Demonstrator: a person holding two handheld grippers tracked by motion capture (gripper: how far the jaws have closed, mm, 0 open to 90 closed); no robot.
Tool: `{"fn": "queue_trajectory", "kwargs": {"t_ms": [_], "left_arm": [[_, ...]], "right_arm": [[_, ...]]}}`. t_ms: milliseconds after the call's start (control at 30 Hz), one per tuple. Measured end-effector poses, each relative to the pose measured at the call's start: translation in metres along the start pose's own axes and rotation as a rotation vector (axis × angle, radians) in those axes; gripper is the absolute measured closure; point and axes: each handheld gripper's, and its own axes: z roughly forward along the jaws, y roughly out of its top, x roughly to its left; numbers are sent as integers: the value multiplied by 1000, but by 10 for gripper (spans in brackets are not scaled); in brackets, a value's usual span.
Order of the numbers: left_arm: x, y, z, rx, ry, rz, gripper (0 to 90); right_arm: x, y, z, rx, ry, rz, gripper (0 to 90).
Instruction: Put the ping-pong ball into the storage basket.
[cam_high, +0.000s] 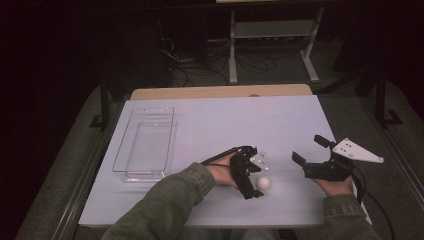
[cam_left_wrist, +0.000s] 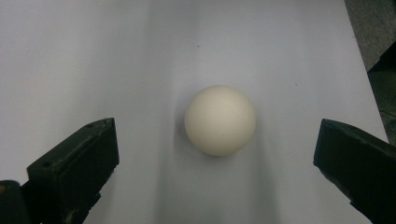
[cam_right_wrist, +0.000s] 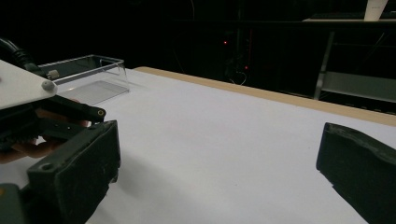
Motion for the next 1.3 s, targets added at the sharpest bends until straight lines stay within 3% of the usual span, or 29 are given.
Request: {"fn": "queue_trajectory", "kwargs": {"t_ms": [600, 633, 933, 1033, 1300], "left_arm": [[1, 4, 17, 29, -21, -24, 66], [1, 4, 17, 26, -24, -25, 143], [1, 4, 20, 31, -43, -28, 242], [1, 3, 20, 36, -46, -21, 352], [1, 2, 22, 54, -38, 1, 495]], "right_arm": [[0, 0, -1, -7, 6, -3, 0], [0, 0, -1, -8, 6, -3, 0], [0, 0, -1, -6, 9, -3, 0], [0, 1, -1, -9, 9, -10, 0], [1, 1, -1, -5, 8, -14, 0]]}}
